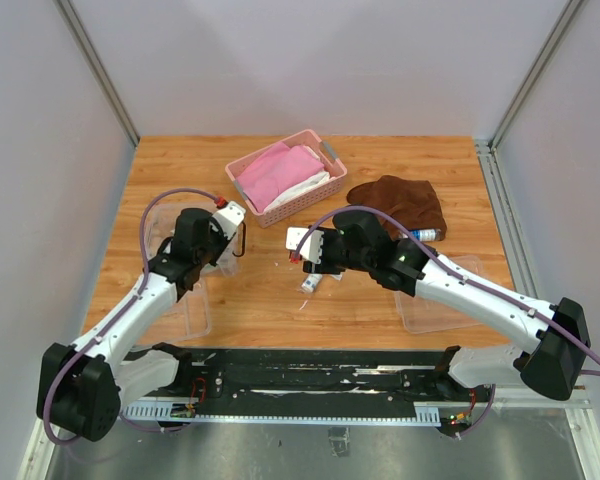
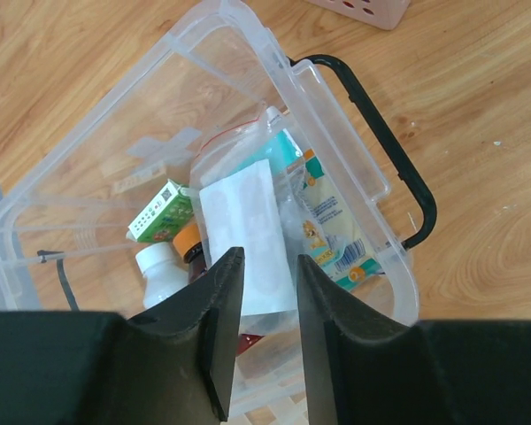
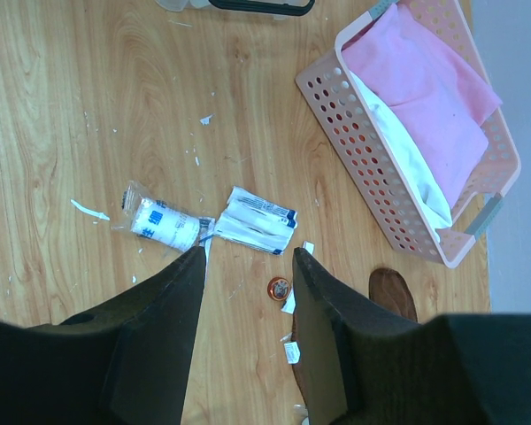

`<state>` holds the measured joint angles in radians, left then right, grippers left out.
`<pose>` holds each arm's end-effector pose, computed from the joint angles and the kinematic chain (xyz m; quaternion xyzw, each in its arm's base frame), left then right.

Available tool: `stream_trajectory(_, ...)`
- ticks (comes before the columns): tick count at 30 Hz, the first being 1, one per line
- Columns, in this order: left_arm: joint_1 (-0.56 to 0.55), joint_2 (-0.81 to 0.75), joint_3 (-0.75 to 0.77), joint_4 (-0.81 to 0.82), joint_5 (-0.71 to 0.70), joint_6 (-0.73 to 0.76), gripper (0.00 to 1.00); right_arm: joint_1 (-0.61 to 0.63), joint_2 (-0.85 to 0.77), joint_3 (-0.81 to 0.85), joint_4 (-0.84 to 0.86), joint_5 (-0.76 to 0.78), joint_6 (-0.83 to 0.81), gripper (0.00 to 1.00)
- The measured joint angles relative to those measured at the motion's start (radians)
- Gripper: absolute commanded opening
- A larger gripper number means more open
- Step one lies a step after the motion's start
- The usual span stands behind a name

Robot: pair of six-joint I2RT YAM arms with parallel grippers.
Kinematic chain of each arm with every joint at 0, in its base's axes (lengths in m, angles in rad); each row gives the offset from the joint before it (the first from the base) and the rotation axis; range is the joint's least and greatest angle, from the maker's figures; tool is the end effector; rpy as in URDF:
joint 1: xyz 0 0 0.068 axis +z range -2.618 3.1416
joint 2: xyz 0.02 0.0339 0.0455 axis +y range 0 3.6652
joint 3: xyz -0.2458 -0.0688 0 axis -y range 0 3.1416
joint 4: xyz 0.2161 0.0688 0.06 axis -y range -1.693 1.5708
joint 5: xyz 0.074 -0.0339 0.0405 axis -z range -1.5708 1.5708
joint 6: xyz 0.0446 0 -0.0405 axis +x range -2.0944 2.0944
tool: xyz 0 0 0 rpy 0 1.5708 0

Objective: Organize the medicine kit
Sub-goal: Place the medical item at the medicine box.

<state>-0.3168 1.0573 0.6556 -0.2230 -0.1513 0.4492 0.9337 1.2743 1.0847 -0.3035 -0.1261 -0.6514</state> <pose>0.2087 -0.0613 0.2293 0.2998 0.8362 0.0972 0.4489 0.1596 0.2251 0.3108 -0.6327 0.5783 0.1256 0.4994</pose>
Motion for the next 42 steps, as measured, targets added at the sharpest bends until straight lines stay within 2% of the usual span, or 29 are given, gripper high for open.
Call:
stream_trajectory(14, 0.0, -0.069, 0.0, -0.011, 0.031, 0.003, 0.54, 0.0, 0.002, 0.0, 0.0, 0.0, 0.0, 0.46)
stream_trajectory(22, 0.0, -0.156, 0.001, -0.006, 0.014, -0.001, 0.74, -0.021, 0.032, 0.001, -0.003, -0.016, 0.032, 0.62)
stream_trajectory(26, 0.0, -0.195, 0.02, 0.003, 0.033, 0.0, 0.87, -0.087, 0.07, 0.019, -0.035, -0.03, 0.065, 0.66)
stream_trajectory(34, 0.0, -0.236, 0.068, 0.002, 0.153, -0.005, 0.99, -0.215, 0.083, 0.086, -0.137, -0.032, 0.133, 0.67)
stream_trajectory(42, 0.0, -0.245, 0.101, -0.082, 0.261, 0.003, 0.99, -0.371, 0.044, 0.087, -0.273, -0.047, 0.216, 0.68)
